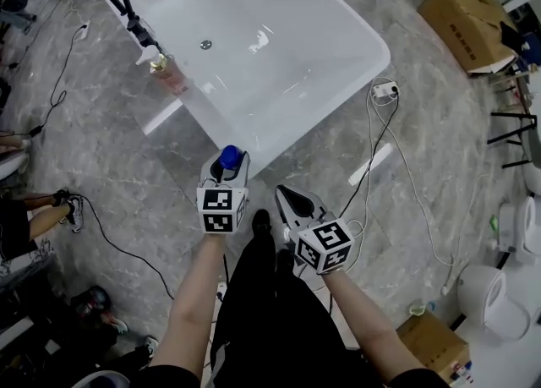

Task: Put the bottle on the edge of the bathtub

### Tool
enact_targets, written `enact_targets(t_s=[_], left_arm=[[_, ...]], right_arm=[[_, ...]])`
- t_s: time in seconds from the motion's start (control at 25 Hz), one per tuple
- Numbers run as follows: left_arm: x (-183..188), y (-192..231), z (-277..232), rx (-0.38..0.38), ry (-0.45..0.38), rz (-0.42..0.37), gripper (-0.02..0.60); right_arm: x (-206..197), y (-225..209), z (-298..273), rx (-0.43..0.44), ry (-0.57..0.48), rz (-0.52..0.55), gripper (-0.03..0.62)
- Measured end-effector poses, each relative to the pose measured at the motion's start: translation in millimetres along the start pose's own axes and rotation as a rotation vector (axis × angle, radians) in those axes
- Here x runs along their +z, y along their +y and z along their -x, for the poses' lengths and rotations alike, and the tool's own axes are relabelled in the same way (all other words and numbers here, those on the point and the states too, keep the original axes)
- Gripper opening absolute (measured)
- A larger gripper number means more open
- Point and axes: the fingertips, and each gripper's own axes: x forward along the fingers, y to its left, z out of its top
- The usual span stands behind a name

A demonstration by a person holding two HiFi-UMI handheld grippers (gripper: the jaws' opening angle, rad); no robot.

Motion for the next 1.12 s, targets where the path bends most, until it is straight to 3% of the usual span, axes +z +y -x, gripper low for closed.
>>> enact_targets(t_s=[0.4, 1.12], left_arm=[[-4.2, 5.8, -25.1, 0.007, 0.017, -0.008, 0.156], [-11.1, -7.1, -32.4, 0.022, 0.023, -0.064, 0.161]], right_arm=[[5.2, -27.7, -8.7, -0.044, 0.0, -0.021, 0.002], [-5.1, -33.0, -2.1, -0.038, 0.019, -0.036, 0.002]])
